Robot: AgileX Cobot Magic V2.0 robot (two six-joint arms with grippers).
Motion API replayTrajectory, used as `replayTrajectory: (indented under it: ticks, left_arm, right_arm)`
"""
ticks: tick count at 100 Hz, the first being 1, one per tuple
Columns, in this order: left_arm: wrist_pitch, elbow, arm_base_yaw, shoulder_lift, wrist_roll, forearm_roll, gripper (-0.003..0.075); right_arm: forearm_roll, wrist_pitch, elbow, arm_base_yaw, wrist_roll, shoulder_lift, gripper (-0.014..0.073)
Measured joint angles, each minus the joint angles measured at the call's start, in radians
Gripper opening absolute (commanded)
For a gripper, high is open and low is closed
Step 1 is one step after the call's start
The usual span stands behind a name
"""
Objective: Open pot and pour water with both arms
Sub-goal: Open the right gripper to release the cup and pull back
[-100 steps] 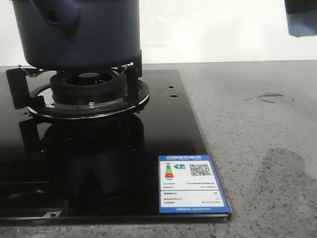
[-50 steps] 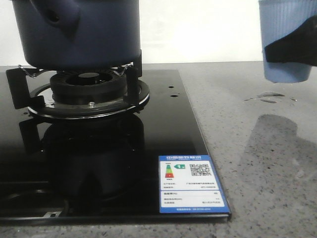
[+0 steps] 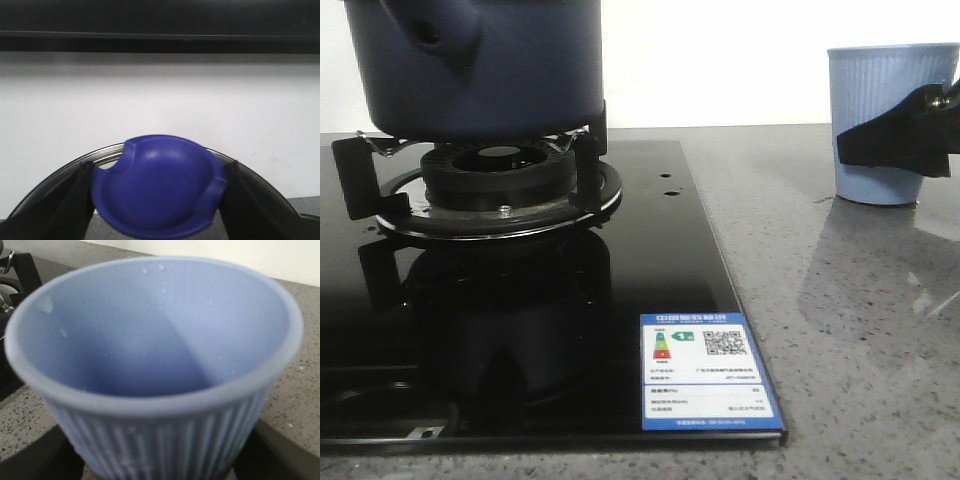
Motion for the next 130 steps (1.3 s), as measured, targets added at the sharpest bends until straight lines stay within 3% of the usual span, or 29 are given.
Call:
replayTrajectory:
  ticks: [24, 31, 43, 51, 83, 112, 130]
  left_arm:
    - [0.000, 0.000, 0.000, 0.000, 0.000, 0.000, 0.0358]
    - [0.000, 0.000, 0.000, 0.000, 0.000, 0.000, 0.0358]
    - [0.000, 0.000, 0.000, 0.000, 0.000, 0.000, 0.0358]
    - [0.000, 0.000, 0.000, 0.000, 0.000, 0.000, 0.0358]
    - [0.000, 0.000, 0.000, 0.000, 0.000, 0.000, 0.0358]
    - [0.000, 0.000, 0.000, 0.000, 0.000, 0.000, 0.0358]
    - [0.000, 0.000, 0.000, 0.000, 0.000, 0.000, 0.0358]
  right_arm:
    - [0.000, 0.000, 0.000, 0.000, -0.002, 0.000, 0.0297]
    - [0.000, 0.000, 0.000, 0.000, -0.002, 0.000, 0.0378]
    - [0.001, 0.006, 0.000, 0.000, 0.002, 0.000, 0.0590]
    - [0.002, 0.014, 0.000, 0.000, 0.017, 0.000, 0.0657]
    - [-0.015, 0.026, 0.000, 0.000, 0.106, -0.034, 0.0657]
    - [-0.175, 0.163, 0.009, 0.000, 0.251, -0.137, 0.0657]
    - [-0.206, 0.220, 0.086, 0.000, 0.293, -0.221, 0.0657]
